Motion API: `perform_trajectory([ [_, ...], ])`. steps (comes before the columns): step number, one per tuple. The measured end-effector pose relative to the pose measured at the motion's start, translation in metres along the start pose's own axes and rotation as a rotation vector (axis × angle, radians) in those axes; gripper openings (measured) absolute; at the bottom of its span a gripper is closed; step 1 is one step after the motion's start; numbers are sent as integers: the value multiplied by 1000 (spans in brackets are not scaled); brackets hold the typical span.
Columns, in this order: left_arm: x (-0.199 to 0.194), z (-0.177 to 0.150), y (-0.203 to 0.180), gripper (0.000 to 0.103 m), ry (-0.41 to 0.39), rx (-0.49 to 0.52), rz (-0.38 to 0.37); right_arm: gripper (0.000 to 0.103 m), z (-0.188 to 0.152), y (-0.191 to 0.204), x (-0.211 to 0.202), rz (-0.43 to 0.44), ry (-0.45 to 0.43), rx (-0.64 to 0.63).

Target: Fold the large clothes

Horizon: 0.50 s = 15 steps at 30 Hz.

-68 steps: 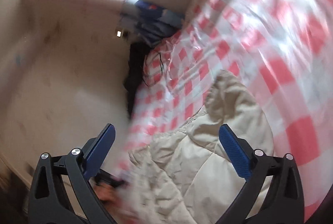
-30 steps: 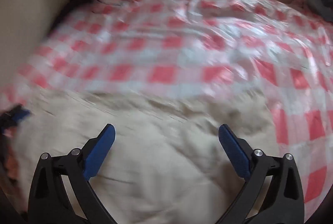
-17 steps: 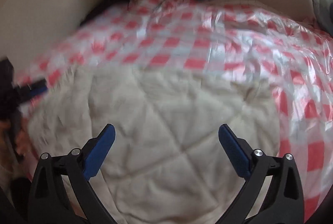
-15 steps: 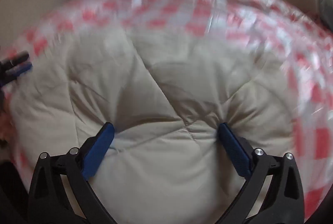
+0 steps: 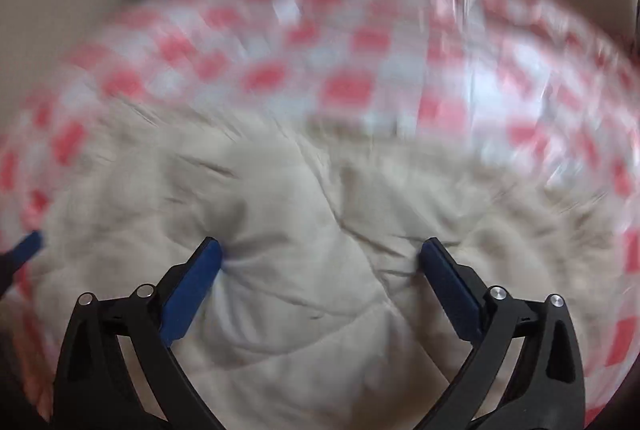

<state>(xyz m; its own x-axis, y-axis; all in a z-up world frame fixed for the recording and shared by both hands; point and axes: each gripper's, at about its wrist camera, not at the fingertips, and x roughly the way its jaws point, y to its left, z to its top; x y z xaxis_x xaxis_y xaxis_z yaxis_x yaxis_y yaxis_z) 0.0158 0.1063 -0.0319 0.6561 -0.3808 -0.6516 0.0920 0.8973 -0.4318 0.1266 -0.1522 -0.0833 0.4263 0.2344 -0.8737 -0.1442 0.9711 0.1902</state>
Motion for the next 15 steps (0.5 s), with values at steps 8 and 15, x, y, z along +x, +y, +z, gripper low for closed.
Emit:
perform_trajectory([
  [8,17,-21,1,96,34,57,15,97,-43,-11,-84,51,-114,0],
  [15,19,-28,6,96,93,126,20,97,-144,-69,-72,21,-69,42],
])
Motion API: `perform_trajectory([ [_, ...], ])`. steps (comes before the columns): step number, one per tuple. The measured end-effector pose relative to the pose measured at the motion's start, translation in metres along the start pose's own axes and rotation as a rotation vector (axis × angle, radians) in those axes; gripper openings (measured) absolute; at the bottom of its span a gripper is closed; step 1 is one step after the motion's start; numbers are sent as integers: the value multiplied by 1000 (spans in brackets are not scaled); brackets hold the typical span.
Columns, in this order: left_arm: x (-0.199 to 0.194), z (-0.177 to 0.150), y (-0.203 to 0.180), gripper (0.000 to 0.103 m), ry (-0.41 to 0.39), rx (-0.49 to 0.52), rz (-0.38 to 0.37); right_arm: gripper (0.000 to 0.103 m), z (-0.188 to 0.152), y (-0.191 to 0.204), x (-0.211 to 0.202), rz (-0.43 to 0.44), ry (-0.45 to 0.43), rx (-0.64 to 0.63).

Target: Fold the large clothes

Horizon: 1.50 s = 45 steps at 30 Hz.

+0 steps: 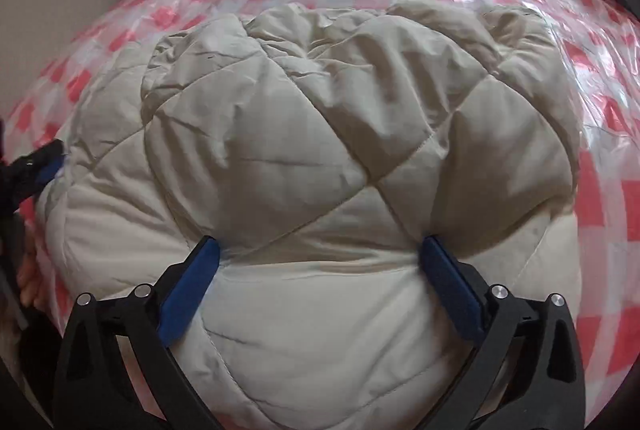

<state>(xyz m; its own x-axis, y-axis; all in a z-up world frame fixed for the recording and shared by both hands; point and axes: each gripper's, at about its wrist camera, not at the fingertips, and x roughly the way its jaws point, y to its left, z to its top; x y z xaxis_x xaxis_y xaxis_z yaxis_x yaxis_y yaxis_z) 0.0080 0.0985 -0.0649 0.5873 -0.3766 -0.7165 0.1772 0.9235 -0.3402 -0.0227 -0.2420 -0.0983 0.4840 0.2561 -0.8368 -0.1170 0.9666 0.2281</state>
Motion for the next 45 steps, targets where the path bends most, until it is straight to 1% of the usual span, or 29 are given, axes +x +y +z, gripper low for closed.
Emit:
perform_trajectory([
  [1,-4,-1,-1,96,-11,7,-3,97,5,3,-6,-24,37,18],
  [2,-11,-1,0,96,-22,-10,-20,97,9,9,-15,-42,43,37],
  [3,-20,-1,5,96,-38,-48,-56,97,11,20,-32,-13,1,27],
  [4,-32,-3,14,96,-65,-103,-103,97,9,36,-50,30,-57,-19],
  [6,-49,-8,28,96,-92,-173,-136,97,-5,74,-73,54,-126,-135],
  [7,-55,-12,36,96,-95,-209,-144,97,-16,91,-77,71,-139,-192],
  [8,-59,-16,41,96,-92,-231,-144,97,-24,105,-75,75,-132,-236],
  [9,-61,-20,45,96,-87,-248,-150,97,-33,119,-68,54,-108,-278],
  [10,-64,-24,46,96,-87,-253,-152,97,-41,130,-52,2,-55,-306],
  [12,-71,-32,42,96,-91,-232,-136,97,-49,138,-19,-42,75,-286],
  [13,-76,-37,38,96,-97,-216,-123,97,-52,139,-10,-68,94,-278],
  [14,-82,-44,33,96,-105,-192,-100,97,-54,140,-12,-67,80,-255],
  [16,-91,-55,26,96,-116,-159,-67,97,-56,139,-29,24,40,-151],
  [18,-98,-62,25,96,-124,-143,-57,97,-64,140,-55,188,-32,-59],
  [19,-101,-64,23,96,-133,-137,-53,97,-65,141,-59,258,-37,-38],
  [20,-104,-65,22,96,-144,-129,-43,97,-69,142,-60,391,-18,1],
  [21,-108,-66,21,96,-160,-115,-26,97,-68,142,-61,449,3,28],
  [22,-110,-67,19,96,-171,-104,-13,97,-65,140,-55,485,24,61],
  [24,-112,-66,17,96,-182,-90,7,97,-60,137,-45,501,36,113],
  [29,-115,-68,11,96,-189,-30,21,97,-45,119,-23,544,17,227],
  [30,-114,-69,11,96,-178,-27,8,97,-43,113,-20,560,5,251],
  [32,-104,-70,13,96,-104,-41,-87,97,-37,107,-20,596,-23,287],
  [33,-95,-72,14,96,-49,-64,-151,97,-34,104,-17,614,-31,302],
  [35,-74,-74,21,96,85,-164,-320,97,-27,98,-11,646,-32,329],
  [36,-65,-75,25,96,131,-224,-392,97,-23,95,-10,661,-33,339],
  [37,-56,-75,29,96,162,-280,-440,97,-20,92,-10,676,-37,348],
  [39,-48,-72,32,96,166,-324,-447,97,-14,88,-9,692,-36,352],
  [43,-38,-62,32,96,138,-358,-413,97,-7,76,-10,725,-33,349],
  [45,-30,-60,37,96,140,-409,-396,97,-5,74,-10,745,-38,349],
])
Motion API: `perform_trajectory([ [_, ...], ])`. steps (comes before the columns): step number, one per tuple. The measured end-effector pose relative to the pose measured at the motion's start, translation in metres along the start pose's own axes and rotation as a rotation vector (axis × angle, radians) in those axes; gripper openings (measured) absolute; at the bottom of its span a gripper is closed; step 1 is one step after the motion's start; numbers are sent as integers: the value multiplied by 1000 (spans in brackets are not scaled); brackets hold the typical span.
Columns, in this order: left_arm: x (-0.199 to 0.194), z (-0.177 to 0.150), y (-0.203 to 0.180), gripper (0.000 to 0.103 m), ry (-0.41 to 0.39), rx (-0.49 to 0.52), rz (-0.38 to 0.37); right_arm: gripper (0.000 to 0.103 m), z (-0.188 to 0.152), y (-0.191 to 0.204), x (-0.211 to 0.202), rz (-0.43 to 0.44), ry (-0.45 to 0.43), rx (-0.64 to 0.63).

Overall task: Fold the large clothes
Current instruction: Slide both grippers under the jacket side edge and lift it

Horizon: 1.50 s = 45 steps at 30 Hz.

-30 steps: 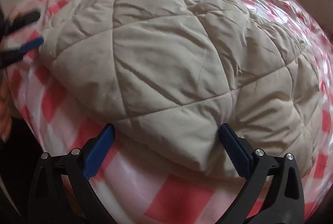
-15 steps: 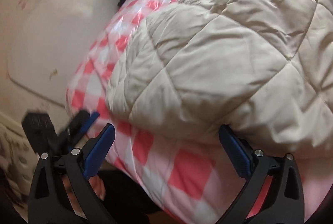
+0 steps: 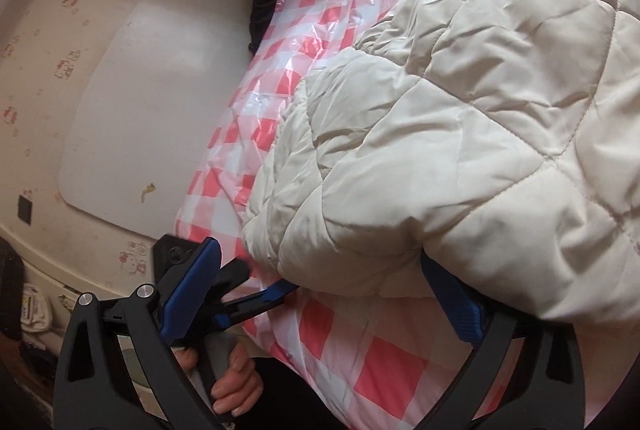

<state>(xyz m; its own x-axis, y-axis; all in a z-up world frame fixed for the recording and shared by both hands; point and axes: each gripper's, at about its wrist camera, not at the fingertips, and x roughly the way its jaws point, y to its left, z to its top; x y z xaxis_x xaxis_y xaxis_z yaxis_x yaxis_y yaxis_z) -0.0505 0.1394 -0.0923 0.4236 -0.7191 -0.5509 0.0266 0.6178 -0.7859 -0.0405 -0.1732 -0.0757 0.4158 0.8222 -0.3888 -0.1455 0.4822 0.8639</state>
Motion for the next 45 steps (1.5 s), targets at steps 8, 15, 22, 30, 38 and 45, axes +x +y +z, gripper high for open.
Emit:
perform_trajectory([
  [8,-15,6,-13,96,-146,52,13,97,-39,-18,-87,-57,-34,-13],
  [15,7,8,-1,96,-46,28,126,97,-51,-120,-191,-100,-131,295],
  [22,-14,12,-14,96,-205,48,45,97,-25,-121,-213,27,-278,232],
  [30,2,21,8,96,-121,-49,93,97,-25,-153,-194,-190,-165,298],
  [38,8,21,6,96,-114,-47,105,96,-24,-191,-203,-62,-217,401],
  [45,18,27,0,95,-103,-34,103,95,-19,-205,-209,-18,-192,447],
])
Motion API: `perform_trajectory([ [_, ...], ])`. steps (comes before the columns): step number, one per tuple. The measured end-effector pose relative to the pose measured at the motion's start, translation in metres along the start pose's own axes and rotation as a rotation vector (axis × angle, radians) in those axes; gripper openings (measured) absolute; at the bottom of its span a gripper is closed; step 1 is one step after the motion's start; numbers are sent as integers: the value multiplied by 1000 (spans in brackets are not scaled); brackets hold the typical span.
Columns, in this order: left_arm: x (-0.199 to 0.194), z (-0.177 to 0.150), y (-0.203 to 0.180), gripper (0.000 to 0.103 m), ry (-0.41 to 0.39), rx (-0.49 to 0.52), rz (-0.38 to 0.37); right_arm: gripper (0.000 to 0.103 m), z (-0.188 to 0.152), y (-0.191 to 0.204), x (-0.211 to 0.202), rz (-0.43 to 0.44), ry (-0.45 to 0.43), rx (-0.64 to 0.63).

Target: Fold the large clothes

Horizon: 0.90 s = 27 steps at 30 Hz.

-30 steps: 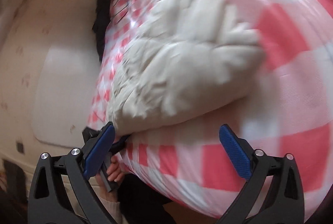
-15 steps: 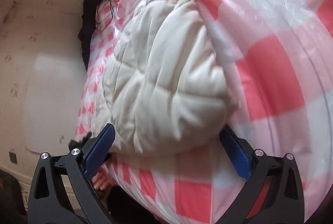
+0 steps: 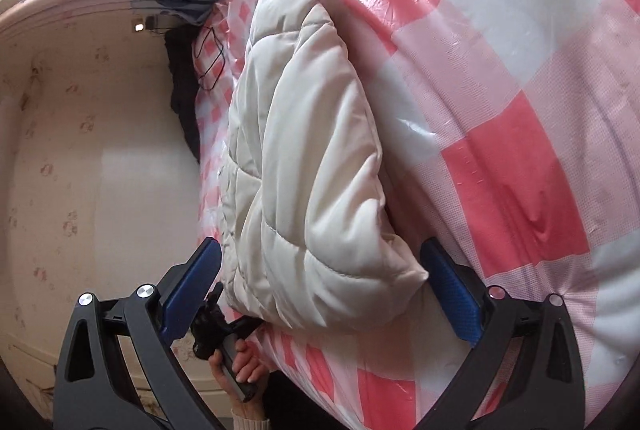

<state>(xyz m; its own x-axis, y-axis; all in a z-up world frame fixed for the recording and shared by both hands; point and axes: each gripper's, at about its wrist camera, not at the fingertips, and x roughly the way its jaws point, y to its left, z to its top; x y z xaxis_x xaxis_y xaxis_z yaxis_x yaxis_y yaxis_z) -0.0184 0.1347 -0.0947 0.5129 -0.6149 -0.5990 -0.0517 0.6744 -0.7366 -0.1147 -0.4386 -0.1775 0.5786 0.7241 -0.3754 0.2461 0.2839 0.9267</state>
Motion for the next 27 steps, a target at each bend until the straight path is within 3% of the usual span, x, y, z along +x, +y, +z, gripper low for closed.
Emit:
perform_trajectory([
  [1,-1,0,2,95,-5,-4,-9,91,-1,3,-1,3,-5,-10],
  [3,-3,0,7,82,-9,-8,-15,64,-7,8,-5,5,-25,-30],
  [4,-2,0,9,77,-1,-13,-17,56,-8,13,-2,-7,-38,-35],
  [5,0,2,13,68,9,-18,-22,39,-9,13,-6,-25,-53,-42],
  [6,1,2,16,59,20,-22,-24,37,-11,16,-5,-37,-57,-45],
  [10,0,1,17,47,25,-7,-26,32,-19,35,-8,-79,-77,-106],
  [14,-8,2,5,33,-16,46,-57,29,-21,72,-16,-53,-111,-183],
  [17,-19,-1,-8,30,-34,87,-106,27,-22,99,-31,-28,-123,-233],
  [21,-32,-17,-24,30,2,130,-166,27,-34,126,-56,-34,-119,-303],
  [27,-43,-55,-41,30,84,192,-199,27,-79,114,-113,-22,-139,-309],
])
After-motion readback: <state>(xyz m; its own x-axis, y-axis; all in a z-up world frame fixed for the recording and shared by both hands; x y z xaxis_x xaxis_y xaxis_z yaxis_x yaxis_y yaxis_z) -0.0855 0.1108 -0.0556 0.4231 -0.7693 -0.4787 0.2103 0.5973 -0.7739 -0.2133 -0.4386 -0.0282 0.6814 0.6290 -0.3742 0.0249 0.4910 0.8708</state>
